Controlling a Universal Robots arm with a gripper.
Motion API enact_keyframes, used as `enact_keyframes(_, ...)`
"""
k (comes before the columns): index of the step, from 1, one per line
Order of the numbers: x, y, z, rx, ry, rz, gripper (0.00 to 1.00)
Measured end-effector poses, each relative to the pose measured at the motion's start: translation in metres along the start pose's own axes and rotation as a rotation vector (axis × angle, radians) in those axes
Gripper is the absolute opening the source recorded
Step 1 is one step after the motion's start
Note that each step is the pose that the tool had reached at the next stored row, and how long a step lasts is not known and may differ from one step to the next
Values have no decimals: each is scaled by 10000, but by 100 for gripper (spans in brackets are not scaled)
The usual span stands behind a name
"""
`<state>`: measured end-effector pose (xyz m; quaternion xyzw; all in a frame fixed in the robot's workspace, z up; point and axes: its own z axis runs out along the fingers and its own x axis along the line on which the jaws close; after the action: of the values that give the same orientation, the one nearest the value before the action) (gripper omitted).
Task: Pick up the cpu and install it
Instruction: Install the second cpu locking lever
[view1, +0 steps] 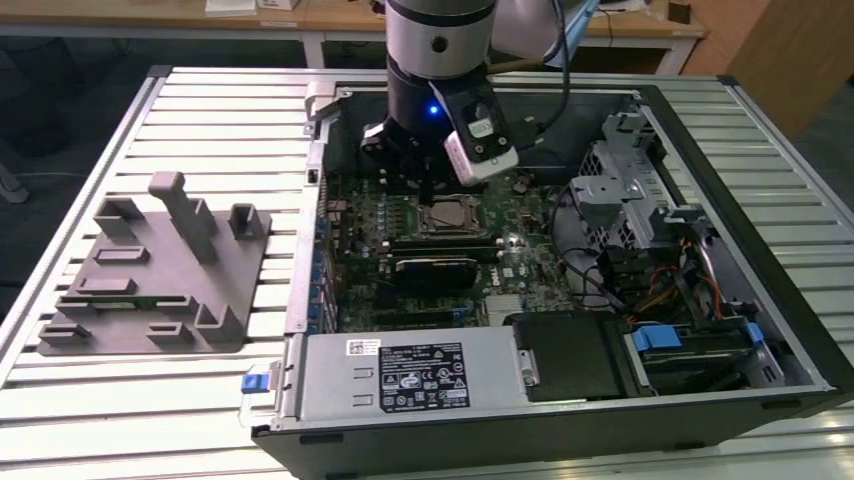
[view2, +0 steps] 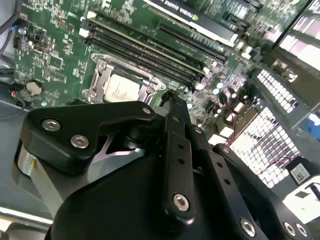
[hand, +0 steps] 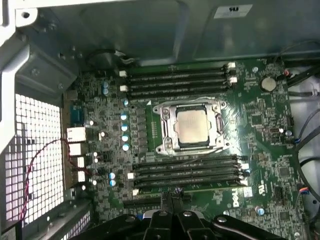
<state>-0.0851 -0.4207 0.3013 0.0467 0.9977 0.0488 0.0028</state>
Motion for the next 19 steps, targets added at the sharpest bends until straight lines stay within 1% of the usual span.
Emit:
enact_keyframes(4, 0, 0, 4, 15, -3, 0, 11)
enact_keyframes(5, -1, 0, 8, 38, -4, 0, 11)
enact_keyframes(8, -19, -1, 33, 140, -14, -1, 11)
enact_keyframes(11, -50, -1, 66, 215, -21, -1, 11)
enact_keyframes(19, -166, 5, 183, 323, -30, -2, 11)
